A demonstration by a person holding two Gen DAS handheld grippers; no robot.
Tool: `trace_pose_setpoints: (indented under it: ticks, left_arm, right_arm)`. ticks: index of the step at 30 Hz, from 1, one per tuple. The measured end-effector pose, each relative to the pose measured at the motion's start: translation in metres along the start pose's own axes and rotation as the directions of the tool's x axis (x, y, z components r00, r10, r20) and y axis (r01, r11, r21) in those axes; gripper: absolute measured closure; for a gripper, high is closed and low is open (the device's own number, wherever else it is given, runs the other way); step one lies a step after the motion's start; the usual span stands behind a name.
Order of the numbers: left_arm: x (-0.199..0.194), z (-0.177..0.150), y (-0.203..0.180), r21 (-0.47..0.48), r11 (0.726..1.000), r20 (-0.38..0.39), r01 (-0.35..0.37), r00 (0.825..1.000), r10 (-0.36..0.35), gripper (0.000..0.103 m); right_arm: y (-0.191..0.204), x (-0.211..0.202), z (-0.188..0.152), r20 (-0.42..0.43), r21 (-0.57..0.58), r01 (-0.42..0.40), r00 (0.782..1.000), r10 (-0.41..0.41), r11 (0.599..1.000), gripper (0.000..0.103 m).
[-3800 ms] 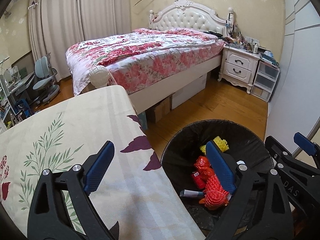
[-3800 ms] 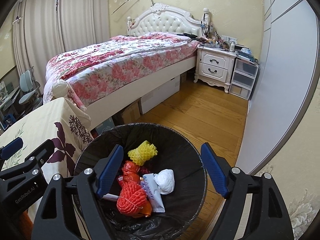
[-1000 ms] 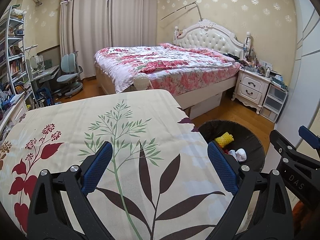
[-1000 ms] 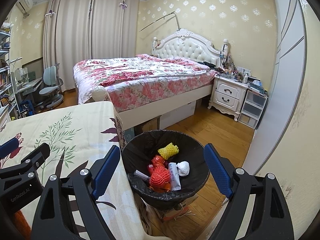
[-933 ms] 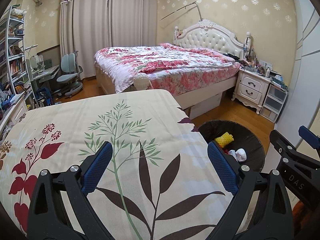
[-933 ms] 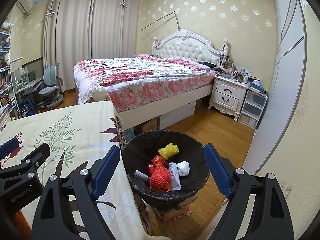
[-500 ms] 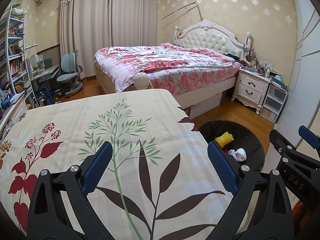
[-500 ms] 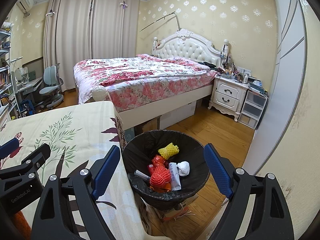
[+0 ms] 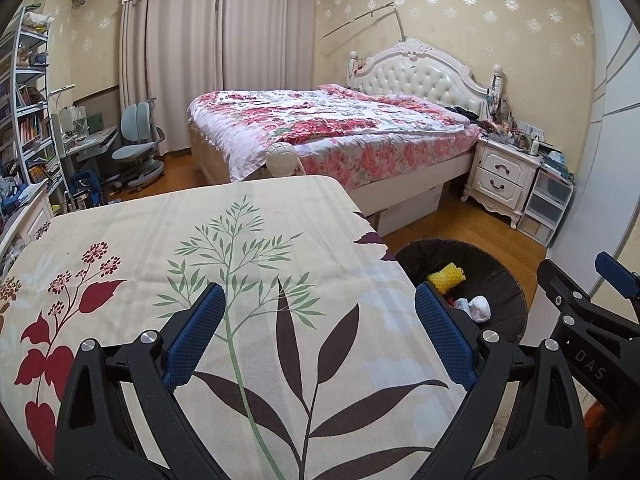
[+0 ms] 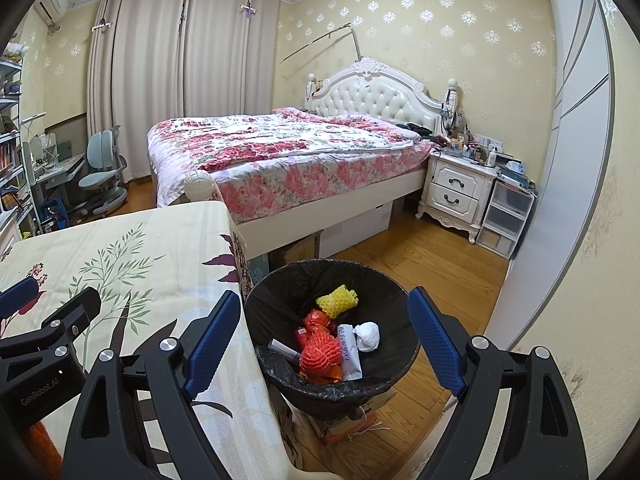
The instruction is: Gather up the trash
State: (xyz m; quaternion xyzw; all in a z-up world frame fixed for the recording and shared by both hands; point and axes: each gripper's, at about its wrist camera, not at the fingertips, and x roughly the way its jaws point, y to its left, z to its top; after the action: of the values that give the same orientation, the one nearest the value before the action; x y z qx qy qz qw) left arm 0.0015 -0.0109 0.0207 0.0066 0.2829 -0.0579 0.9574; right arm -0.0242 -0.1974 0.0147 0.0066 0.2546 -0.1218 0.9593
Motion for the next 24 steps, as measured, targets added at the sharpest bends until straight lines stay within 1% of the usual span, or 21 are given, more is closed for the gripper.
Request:
trace_pose_setpoints:
  ticks: [15, 24]
  left_arm:
    - [-0.0017, -0.0008, -0.0029, 0.012, 1.000, 0.018, -0.005, 1.000, 0.005, 0.010]
    - [-0.0036, 0.0013, -0.0040, 0.013, 1.000, 0.050, -0.022, 0.999, 0.022, 0.010]
  right_arm:
    - [0.0006, 0.0004, -0.0003, 0.002, -0.002, 0.000, 1.000, 0.000, 1.000, 0.020]
    - [0.0012, 0.0005, -0.0004, 0.002, -0.002, 0.000, 1.000, 0.000, 1.000, 0.020]
